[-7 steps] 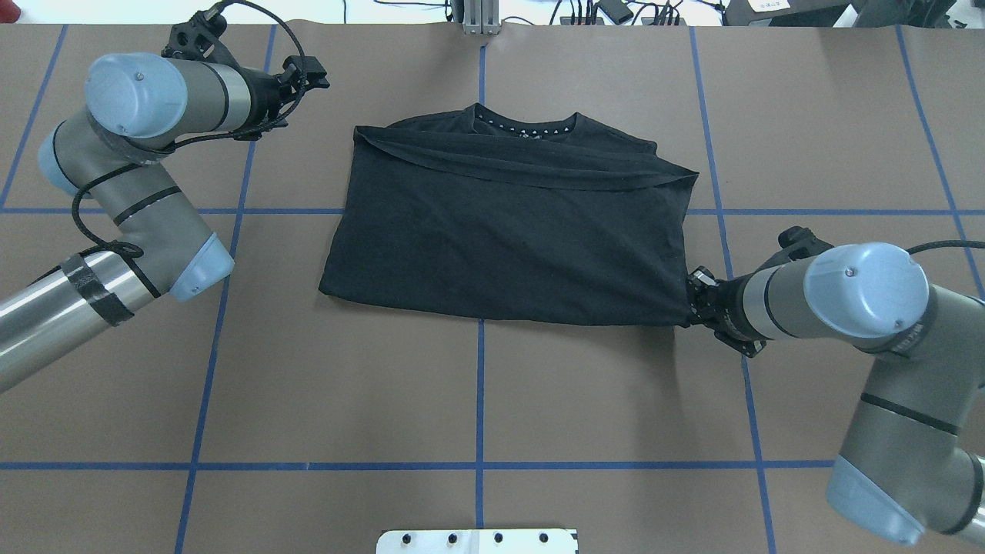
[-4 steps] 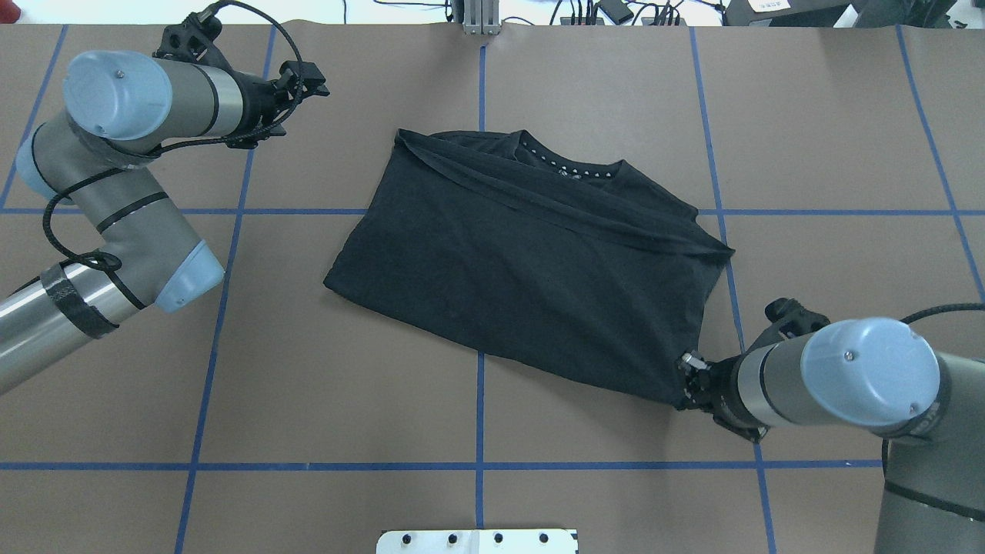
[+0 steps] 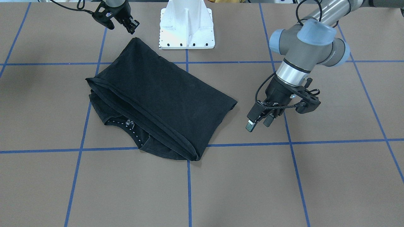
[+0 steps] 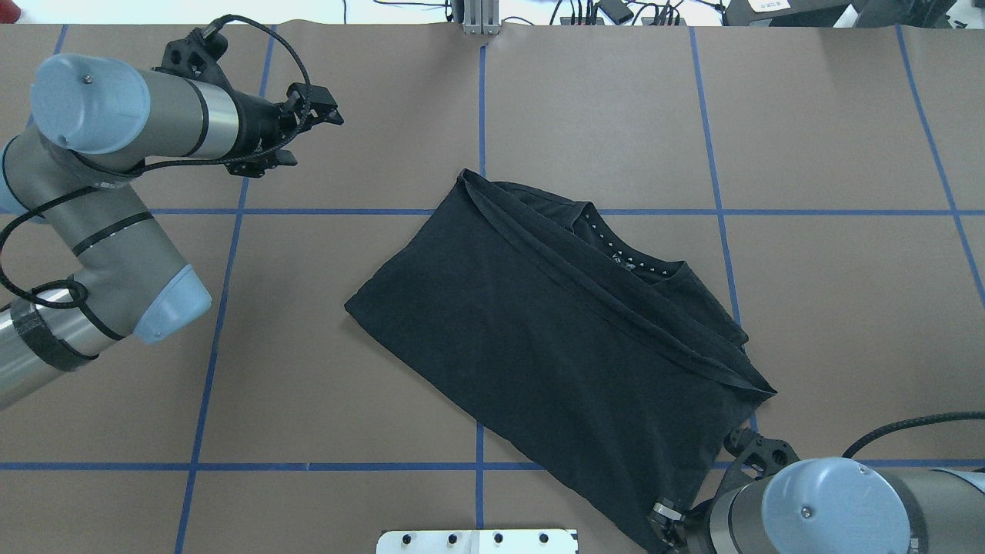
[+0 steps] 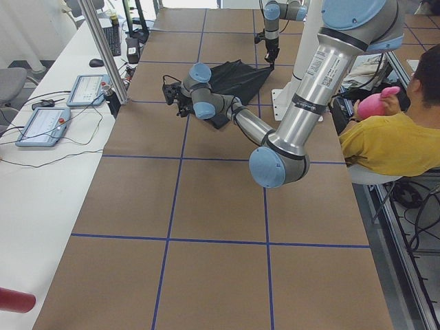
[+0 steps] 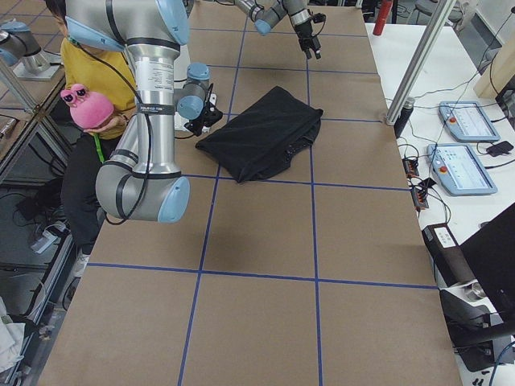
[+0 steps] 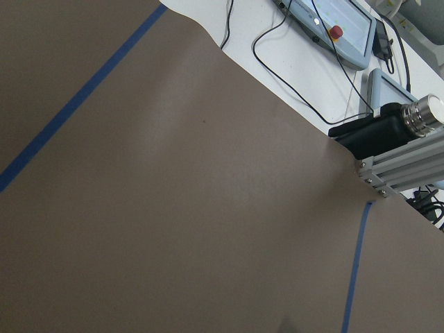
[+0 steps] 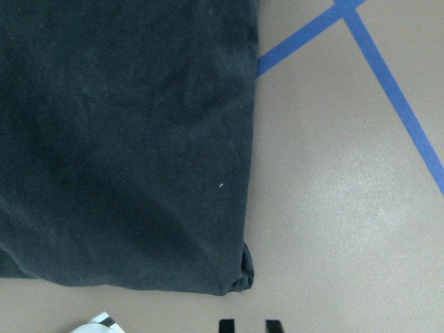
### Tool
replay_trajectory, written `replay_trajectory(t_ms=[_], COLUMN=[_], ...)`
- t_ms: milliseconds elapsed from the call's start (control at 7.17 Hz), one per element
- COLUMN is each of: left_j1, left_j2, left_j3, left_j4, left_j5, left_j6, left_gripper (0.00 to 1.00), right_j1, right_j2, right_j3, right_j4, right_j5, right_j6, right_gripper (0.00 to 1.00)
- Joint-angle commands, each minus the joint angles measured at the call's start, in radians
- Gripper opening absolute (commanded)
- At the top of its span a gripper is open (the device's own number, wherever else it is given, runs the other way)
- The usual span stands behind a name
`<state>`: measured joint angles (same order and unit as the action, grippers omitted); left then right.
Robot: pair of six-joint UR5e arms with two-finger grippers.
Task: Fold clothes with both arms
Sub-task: 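Drag the shirt edge toward the robot with the right gripper, rotating the shirt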
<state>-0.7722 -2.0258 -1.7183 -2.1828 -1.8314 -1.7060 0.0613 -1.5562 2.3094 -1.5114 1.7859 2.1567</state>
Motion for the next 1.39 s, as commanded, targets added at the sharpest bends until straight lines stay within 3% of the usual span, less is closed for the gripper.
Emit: replay_trajectory(t_ms=[0,279,558,697,1254], left_j1=[0.127,0.291,0.306,0.309,0.317], left_j2=[0.004,0.022,0.087,0.093,0.07], left_j3=[-0.12,-0.146,-0.121,-0.098,-0.037], left_j4=[0.137,0.301,0.296,0.282,0.219], left_j5=[0.012,0.177,0.185,0.189,0.193], left_j6=[-0.107,-0.103,-0.075,-0.072,-0.07], left_gripper=[0.99,0.99,0.99,0.94,0.81], right_j1=[0.061,0.184,0.254,0.274,0.287], right_j2=[0.01,0.053,0.14,0.174,0.173], right_j3=[0.004,0.001,-0.034,-0.069,-0.088], right_j4=[-0.001,0.0,0.004,0.005,0.002], right_j5=[0.0,0.006,0.009,0.009,0.01], right_j6=[0.0,-0.001,-0.012,-0.012,-0.014], right_gripper=[1.0,1.0,1.0,1.0,1.0])
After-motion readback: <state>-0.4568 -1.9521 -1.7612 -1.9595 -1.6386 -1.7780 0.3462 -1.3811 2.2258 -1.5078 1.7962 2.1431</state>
